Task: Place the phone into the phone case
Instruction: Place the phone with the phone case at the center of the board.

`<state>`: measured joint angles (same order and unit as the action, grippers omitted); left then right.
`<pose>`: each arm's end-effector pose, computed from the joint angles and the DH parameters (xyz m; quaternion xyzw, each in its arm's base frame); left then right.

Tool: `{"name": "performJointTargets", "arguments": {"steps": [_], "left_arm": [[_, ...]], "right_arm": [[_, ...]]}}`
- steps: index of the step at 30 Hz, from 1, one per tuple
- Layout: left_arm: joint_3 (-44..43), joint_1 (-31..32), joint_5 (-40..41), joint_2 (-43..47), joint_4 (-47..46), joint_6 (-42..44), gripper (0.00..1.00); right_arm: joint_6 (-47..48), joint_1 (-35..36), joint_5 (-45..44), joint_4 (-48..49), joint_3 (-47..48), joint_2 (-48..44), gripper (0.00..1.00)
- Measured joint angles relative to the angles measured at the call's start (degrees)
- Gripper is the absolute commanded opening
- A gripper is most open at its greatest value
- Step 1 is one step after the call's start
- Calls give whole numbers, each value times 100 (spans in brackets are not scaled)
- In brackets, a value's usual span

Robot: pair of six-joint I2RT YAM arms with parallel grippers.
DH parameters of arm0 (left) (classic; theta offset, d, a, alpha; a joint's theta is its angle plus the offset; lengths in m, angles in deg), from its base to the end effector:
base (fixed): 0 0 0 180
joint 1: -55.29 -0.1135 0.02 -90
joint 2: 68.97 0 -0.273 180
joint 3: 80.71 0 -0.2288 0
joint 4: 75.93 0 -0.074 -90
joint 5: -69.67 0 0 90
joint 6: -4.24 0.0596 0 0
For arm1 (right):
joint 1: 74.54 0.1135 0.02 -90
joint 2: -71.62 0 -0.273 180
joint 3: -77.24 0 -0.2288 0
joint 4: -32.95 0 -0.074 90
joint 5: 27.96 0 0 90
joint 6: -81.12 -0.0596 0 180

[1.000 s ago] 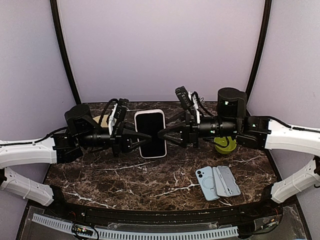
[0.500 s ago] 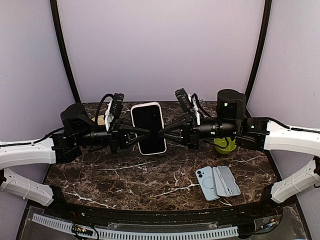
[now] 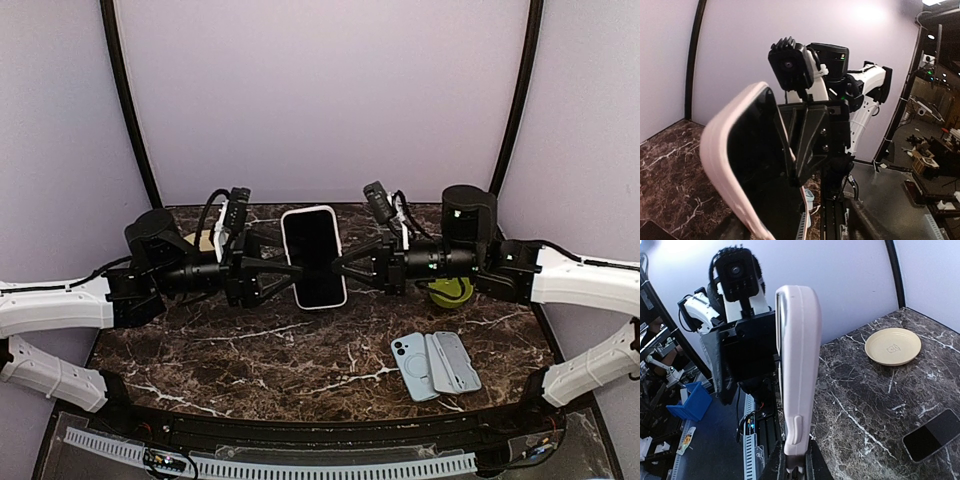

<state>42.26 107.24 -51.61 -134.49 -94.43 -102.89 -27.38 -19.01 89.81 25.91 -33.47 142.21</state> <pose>0.1335 -0.2208 0.3499 0.3823 0.5288 -0.5610 0.5095 0.1375 0.2494 0.3474 -0.3820 0.6467 0.5271 0.3975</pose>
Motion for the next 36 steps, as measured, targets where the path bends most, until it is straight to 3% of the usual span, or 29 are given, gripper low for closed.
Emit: {"name": "performJointTargets", "arguments": {"steps": [3, 8, 14, 23, 34, 36], "left_arm": [[-2, -2, 442, 0, 299, 55, 81], [-208, -125, 1912, -197, 1517, -13, 85], [-367, -601, 2951, -507, 2710, -151, 89], [-802, -796, 3353, -667, 3508, 533, 91], [-1075, -909, 3453, -1025, 3676, 1270, 91], [-1075, -933, 3449, -1032, 3681, 1309, 91]], "right_arm": [[-208, -258, -131, -111, 0, -17, 0], [-734, -800, -518, -385, 13, 166, 0], [-1528, -1504, -1001, -1163, 260, 1161, 0], [-2000, -2074, -1069, -1886, 804, 2771, 0], [-2253, -2247, -520, -1725, 1211, 3563, 0], [-2277, -2273, -446, -1722, 1226, 3613, 7]]}}
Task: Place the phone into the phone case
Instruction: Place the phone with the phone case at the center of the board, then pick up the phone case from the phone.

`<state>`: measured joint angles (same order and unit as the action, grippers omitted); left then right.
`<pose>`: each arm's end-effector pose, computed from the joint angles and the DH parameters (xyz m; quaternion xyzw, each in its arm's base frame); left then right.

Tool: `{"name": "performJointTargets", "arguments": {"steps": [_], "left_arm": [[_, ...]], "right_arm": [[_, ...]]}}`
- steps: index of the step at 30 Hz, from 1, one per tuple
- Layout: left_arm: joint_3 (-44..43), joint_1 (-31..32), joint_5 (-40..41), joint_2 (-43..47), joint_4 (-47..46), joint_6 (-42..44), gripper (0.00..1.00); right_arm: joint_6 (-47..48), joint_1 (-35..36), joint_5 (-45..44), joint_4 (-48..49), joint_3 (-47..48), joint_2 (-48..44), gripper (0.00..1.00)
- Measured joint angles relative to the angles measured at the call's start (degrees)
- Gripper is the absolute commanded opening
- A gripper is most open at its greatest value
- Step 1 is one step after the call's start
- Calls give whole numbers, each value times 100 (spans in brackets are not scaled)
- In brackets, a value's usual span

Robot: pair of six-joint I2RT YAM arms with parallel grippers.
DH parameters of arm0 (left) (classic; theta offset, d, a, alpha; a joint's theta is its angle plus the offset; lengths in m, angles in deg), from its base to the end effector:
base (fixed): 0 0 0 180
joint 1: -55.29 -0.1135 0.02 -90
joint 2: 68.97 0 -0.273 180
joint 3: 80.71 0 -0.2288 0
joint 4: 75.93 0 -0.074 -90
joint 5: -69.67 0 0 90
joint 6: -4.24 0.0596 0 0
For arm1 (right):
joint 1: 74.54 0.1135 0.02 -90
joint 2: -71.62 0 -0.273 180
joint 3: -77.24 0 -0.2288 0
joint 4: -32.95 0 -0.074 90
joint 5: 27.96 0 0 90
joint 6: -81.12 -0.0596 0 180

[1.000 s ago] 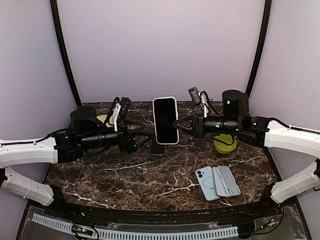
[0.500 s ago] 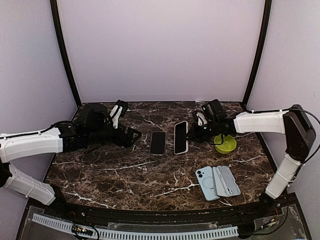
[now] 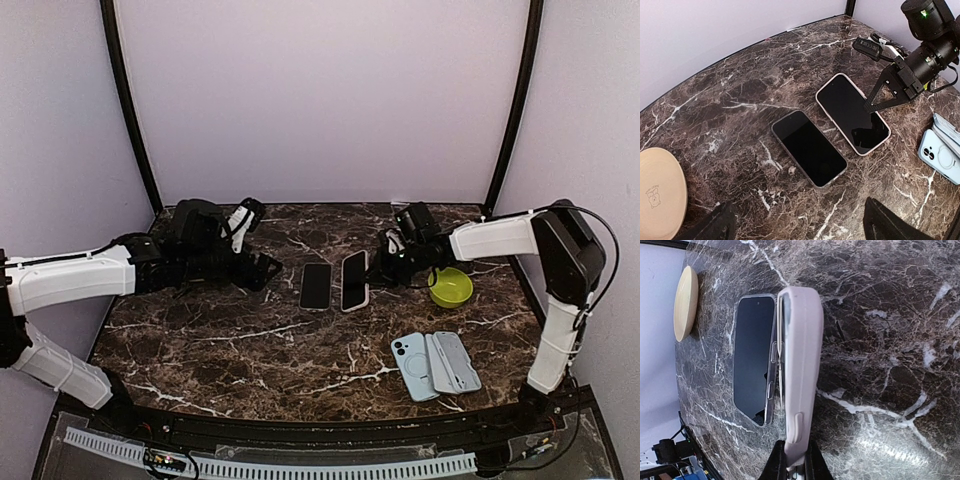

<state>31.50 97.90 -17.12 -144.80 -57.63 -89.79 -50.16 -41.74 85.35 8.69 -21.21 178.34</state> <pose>0.2226 -0.2002 0.2870 0.2666 0.8065 -0.1868 0.4935 0.3145 0.2307 0.1799 -0.0019 0.9213 0.3558 0.1569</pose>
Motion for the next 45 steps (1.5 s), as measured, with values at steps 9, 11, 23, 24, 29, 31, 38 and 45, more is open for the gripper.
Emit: {"name": "performJointTargets", "arguments": {"steps": [9, 11, 23, 24, 29, 31, 38, 45], "left_arm": [[35, -162, -90, 0, -61, 39, 91], [35, -175, -107, 2, -70, 39, 91], [98, -227, -214, 52, -109, 33, 91], [98, -227, -214, 52, -111, 33, 91], [101, -238, -219, 52, -125, 33, 91], [101, -251, -223, 52, -125, 33, 91], [133, -267, -232, 52, -127, 33, 91], [133, -278, -317, 52, -129, -2, 91]], "right_arm": [[63, -46, -258, -188, 262, 393, 26], [44, -50, -352, -251, 234, 420, 27], [61, 83, -850, -481, 149, 413, 50], [63, 129, -968, -544, 188, 409, 52], [352, 501, -2046, -1598, 787, 332, 60], [494, 717, -2664, -2179, 1193, 267, 67], [422, 1316, -4120, -3766, 1086, -675, 99], [-42, 1272, -3923, -4321, -702, -2411, 60]]}}
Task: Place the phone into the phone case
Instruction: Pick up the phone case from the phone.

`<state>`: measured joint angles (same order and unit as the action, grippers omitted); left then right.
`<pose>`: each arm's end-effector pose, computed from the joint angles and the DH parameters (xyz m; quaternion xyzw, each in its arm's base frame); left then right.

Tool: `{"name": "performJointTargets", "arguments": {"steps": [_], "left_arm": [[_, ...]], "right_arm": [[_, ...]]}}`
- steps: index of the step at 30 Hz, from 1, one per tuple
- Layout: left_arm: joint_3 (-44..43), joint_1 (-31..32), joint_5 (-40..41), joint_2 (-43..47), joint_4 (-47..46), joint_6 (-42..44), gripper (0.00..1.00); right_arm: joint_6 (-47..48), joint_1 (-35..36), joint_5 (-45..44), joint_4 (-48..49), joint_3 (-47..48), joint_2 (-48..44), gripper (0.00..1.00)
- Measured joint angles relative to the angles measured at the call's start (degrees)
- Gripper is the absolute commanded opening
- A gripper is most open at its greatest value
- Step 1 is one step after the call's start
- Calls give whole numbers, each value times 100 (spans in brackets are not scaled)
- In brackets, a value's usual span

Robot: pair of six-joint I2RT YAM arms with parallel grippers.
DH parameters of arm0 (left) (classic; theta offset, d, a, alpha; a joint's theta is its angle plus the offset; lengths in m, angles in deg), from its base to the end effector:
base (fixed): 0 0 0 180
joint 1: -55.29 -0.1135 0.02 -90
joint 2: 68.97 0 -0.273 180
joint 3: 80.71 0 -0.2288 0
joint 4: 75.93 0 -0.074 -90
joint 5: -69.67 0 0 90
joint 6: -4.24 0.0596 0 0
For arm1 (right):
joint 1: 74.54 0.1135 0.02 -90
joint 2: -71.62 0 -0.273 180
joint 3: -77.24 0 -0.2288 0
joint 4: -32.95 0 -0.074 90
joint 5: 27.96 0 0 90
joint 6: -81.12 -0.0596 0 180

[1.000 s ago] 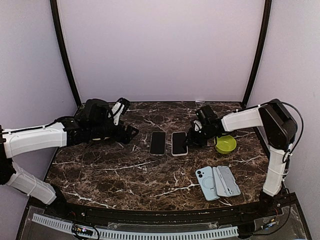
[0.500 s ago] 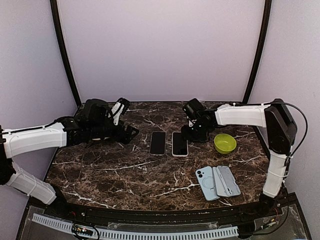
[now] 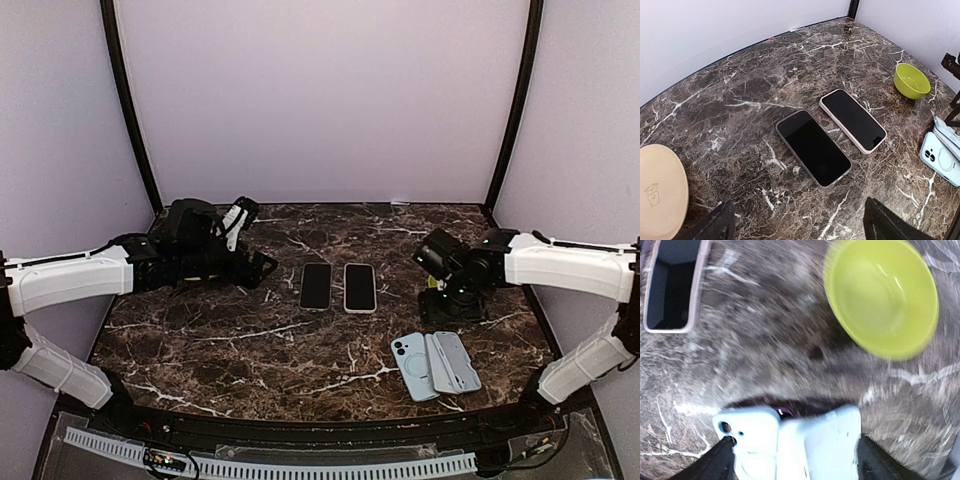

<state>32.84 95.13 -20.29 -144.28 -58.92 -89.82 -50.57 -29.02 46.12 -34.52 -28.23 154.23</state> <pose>0.2281 -0.1903 0.2840 0.2602 0.8065 -0.1982 0.4925 0.1828 0.1628 0.2249 -0.0154 0.9825 -0.0136 0.1849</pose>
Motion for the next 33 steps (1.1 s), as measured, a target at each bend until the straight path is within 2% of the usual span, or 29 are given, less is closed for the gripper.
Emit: {"name": "performJointTargets", "arguments": {"steps": [2, 3, 10, 14, 20, 27, 33], "left_arm": [[0, -9, -46, 0, 0, -9, 91], [0, -11, -68, 0, 0, -13, 91], [0, -15, -125, 0, 0, -24, 91], [0, -15, -136, 0, 0, -26, 91], [0, -15, -149, 0, 2, -24, 91], [0, -15, -173, 0, 2, -26, 91], [0, -24, -214, 0, 2, -24, 91]], "right_arm": [[-131, -55, 166, -50, -439, -417, 46], [-203, -96, 271, -57, -636, -601, 43], [-407, -409, 1128, 328, -1475, -1217, 41], [-411, -474, 1360, 597, -1716, -1126, 34], [-389, -498, 1580, 815, -1952, -933, 0], [-389, -501, 1545, 638, -1733, -920, 0], [-542, -192, 1161, 219, -608, -780, 0]]}}
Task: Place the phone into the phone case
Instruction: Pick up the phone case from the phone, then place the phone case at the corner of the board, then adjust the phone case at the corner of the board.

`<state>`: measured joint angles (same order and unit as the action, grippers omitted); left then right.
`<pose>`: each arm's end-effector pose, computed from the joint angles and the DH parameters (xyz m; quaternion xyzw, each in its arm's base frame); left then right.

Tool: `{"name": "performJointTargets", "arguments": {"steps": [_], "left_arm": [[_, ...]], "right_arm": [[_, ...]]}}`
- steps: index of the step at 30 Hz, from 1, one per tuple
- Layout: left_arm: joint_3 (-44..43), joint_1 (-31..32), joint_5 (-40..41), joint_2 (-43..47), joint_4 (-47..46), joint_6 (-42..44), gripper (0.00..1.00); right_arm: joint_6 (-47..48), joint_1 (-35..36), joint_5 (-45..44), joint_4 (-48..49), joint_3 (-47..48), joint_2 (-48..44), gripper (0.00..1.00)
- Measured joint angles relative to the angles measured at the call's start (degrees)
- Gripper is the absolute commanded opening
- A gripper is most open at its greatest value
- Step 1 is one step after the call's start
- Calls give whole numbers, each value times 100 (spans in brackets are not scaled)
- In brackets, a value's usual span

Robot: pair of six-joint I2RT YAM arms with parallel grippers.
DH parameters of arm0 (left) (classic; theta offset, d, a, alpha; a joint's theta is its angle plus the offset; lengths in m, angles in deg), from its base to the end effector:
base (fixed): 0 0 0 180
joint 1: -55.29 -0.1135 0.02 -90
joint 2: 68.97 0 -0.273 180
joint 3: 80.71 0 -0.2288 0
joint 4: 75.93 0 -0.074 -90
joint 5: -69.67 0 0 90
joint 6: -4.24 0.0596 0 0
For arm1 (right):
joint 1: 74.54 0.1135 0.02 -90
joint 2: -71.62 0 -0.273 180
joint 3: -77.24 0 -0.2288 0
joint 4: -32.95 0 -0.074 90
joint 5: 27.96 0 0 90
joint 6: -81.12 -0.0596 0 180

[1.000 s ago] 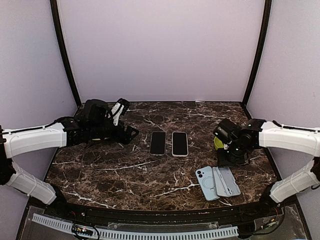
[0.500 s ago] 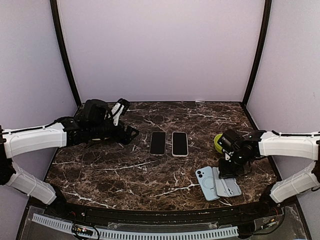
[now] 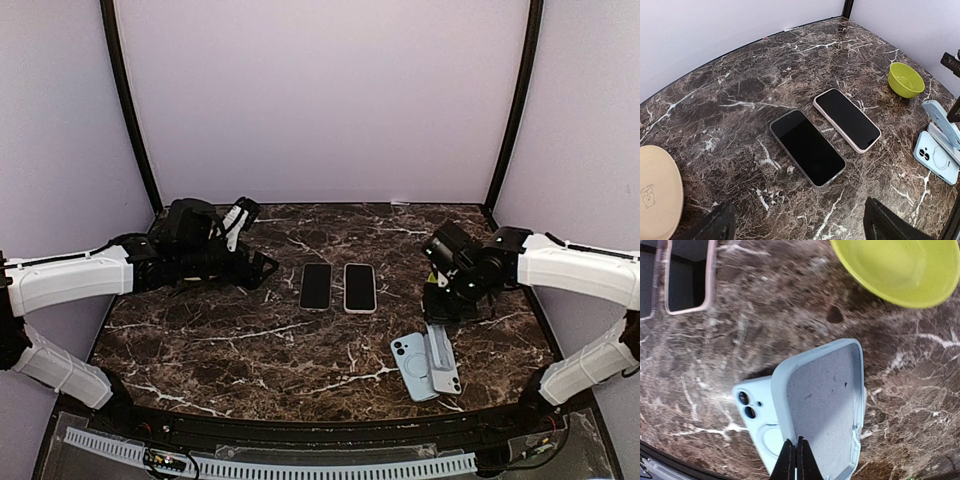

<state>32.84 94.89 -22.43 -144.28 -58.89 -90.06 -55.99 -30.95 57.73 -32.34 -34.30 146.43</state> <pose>0.2274 -0.1910 0.2840 0.2662 0.8046 -0.2127 0.4863 0.1609 0.1470 0.2250 0.0363 0.9858 0.0873 0.1384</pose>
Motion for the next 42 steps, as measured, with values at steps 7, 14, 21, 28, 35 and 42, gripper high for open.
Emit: {"name": "performJointTargets", "arguments": {"steps": [7, 14, 21, 28, 35, 42], "left_arm": [[0, -2, 0, 0, 2, 0, 91], [0, -17, 7, 0, 2, 2, 91], [0, -61, 26, 0, 2, 2, 91], [0, -87, 24, 0, 2, 2, 91], [0, -87, 24, 0, 2, 2, 91], [0, -87, 22, 0, 2, 2, 91]], "right_arm": [[-210, 992, -98, 254, 1281, 1067, 0], [-35, 1698, 459, 859, 2365, 2846, 0], [212, 1919, 896, 1099, 3110, 3880, 20], [426, 1947, 1252, 1296, 3224, 4026, 43], [603, 1805, 848, 1016, 3084, 3639, 53], [723, 1655, 293, 483, 2830, 3528, 56]]}}
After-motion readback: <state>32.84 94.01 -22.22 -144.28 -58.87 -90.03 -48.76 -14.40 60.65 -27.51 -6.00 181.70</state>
